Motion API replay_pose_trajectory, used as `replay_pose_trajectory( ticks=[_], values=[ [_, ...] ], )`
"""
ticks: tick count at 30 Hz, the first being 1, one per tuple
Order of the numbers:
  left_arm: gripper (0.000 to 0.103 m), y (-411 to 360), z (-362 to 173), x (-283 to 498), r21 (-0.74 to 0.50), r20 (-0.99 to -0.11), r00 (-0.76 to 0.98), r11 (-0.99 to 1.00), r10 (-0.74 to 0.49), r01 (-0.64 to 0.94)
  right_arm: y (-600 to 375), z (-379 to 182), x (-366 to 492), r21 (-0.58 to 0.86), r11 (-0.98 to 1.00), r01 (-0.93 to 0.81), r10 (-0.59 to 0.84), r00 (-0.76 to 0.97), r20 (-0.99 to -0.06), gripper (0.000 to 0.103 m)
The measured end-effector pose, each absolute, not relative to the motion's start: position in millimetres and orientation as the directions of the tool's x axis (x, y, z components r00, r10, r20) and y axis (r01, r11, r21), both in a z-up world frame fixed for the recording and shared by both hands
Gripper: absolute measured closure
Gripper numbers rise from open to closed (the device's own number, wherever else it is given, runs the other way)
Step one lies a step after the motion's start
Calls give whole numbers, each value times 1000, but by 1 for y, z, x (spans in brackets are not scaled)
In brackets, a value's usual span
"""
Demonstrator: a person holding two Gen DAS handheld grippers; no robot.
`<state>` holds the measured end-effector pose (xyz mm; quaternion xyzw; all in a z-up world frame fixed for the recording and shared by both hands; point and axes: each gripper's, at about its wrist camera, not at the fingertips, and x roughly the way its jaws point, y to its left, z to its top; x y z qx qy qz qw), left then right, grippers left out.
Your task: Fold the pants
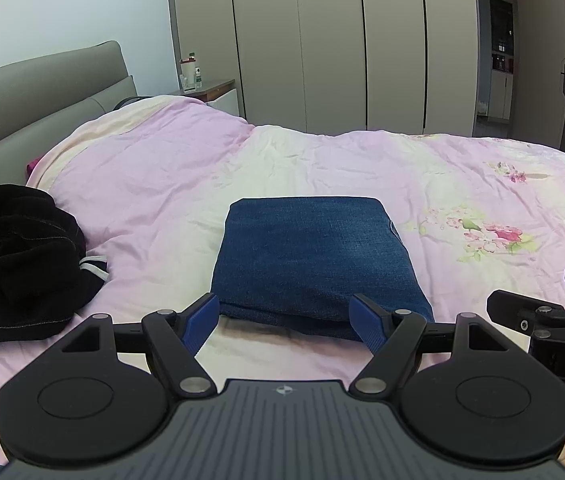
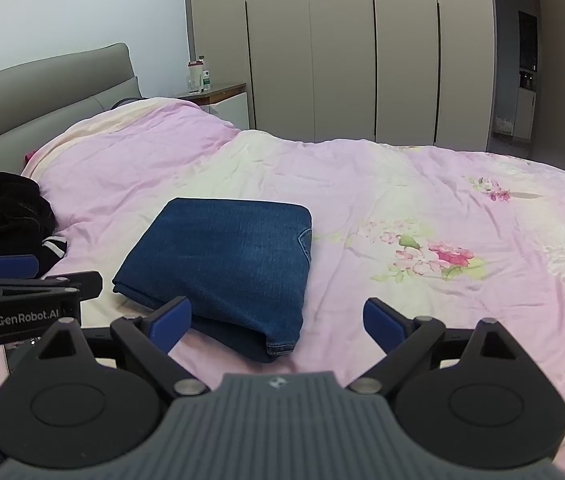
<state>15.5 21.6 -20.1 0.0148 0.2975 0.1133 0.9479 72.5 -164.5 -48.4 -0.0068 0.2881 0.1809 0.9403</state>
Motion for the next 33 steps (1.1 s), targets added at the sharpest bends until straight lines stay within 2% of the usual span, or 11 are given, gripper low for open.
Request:
replay_pose_trajectory(
  ticks=[33],
  values=[
    [16, 18, -17, 16, 101, -554, 806, 977, 210, -185, -168, -47, 71, 103, 938, -330, 333, 778, -532, 14]
  ],
)
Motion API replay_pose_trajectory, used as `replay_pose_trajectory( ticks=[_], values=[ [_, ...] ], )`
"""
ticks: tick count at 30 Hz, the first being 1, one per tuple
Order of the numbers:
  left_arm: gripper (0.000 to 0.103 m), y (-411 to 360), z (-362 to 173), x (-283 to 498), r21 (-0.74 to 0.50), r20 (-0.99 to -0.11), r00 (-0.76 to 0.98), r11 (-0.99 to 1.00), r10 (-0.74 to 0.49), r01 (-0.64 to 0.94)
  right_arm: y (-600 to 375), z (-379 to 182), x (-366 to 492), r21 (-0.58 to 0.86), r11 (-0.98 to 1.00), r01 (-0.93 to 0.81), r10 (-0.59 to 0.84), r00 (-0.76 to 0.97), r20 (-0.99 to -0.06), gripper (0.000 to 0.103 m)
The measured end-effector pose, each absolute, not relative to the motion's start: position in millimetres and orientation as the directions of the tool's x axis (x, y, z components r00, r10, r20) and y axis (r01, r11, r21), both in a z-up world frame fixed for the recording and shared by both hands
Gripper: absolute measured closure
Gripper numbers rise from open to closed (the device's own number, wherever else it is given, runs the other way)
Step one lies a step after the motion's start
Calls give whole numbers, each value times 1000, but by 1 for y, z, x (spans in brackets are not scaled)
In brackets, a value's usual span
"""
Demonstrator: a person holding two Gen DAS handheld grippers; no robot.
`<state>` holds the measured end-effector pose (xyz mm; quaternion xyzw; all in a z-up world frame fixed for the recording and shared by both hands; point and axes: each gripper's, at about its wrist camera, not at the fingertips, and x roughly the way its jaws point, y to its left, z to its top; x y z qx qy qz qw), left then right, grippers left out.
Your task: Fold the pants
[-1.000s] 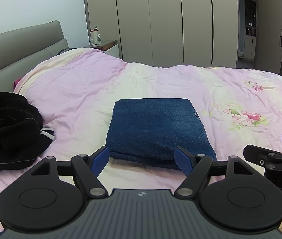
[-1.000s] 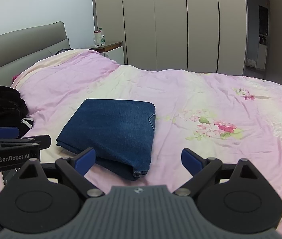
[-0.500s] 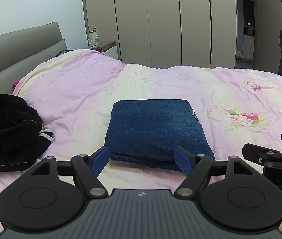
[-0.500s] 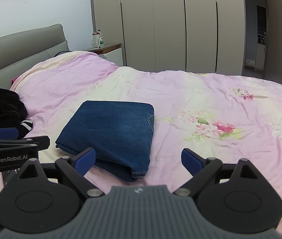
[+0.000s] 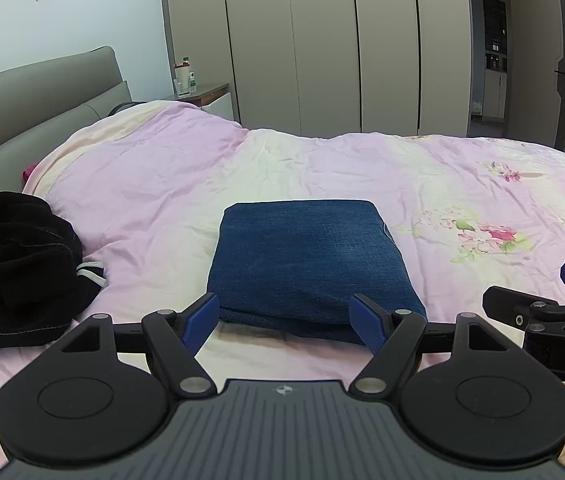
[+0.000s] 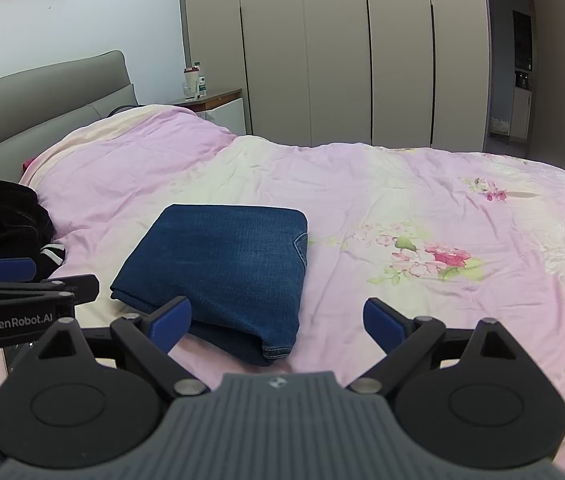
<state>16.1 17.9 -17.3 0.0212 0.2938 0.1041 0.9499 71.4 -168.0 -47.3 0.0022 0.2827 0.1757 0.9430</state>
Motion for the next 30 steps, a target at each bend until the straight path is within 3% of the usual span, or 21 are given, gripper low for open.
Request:
replay_pose_trajectory(
  ticks=[30],
  values=[
    [16, 14, -15, 13, 119, -533, 823, 981, 195, -156, -168, -50, 71, 115, 936, -334, 342, 773, -535, 13]
  ],
)
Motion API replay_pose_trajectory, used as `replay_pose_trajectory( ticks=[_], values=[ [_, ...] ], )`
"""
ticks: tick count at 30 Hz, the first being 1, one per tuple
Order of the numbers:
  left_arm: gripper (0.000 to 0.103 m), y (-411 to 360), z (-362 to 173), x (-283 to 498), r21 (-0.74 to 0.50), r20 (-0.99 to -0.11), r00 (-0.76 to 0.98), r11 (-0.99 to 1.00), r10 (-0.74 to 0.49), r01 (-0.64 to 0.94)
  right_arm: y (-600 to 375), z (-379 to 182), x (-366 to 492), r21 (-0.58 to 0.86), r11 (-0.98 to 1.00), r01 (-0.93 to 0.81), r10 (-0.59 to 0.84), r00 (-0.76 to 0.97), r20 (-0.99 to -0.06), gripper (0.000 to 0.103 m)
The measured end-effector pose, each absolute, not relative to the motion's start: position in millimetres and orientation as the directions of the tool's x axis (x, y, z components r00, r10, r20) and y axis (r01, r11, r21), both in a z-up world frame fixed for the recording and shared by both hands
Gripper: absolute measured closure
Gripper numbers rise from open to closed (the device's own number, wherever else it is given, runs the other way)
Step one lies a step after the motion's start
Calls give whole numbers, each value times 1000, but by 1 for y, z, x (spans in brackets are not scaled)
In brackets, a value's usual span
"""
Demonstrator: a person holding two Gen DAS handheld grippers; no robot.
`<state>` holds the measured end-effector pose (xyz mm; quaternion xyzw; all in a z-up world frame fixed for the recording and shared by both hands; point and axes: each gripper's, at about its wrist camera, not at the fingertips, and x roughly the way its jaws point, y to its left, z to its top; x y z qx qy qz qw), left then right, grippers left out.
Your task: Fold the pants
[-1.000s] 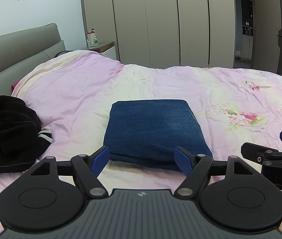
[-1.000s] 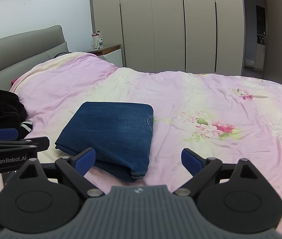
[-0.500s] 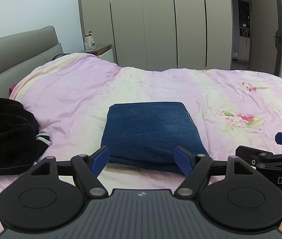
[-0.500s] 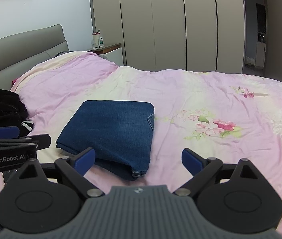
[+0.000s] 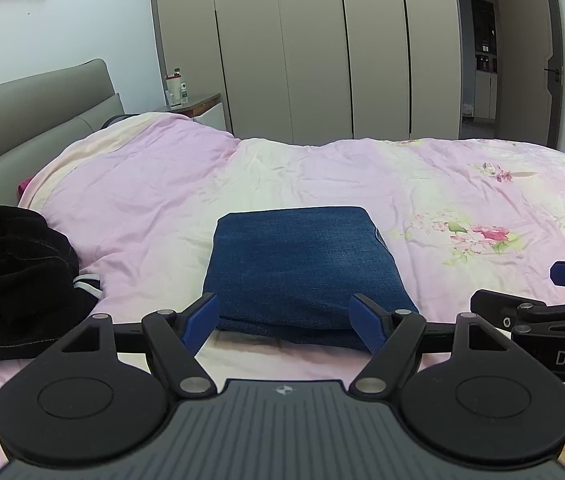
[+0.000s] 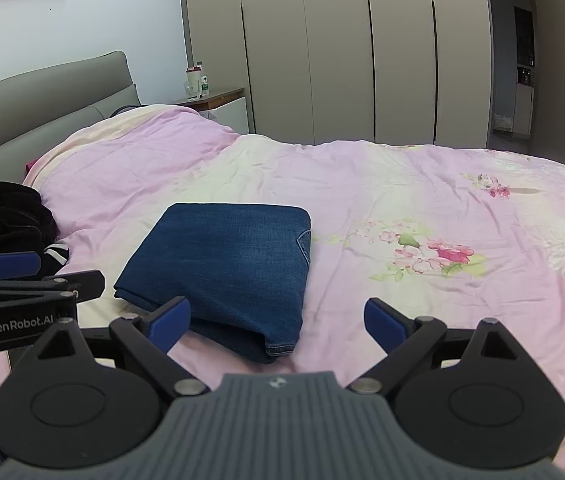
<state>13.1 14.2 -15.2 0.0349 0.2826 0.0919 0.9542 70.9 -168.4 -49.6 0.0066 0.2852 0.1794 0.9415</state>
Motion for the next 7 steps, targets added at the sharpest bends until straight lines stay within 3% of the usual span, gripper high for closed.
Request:
replay_pose_trajectory(
  ticks=[7],
  values=[
    [16, 15, -15, 13, 115, -535, 822, 981, 194, -157, -167, -49, 70, 115, 935, -335, 342, 774, -533, 13]
  ],
)
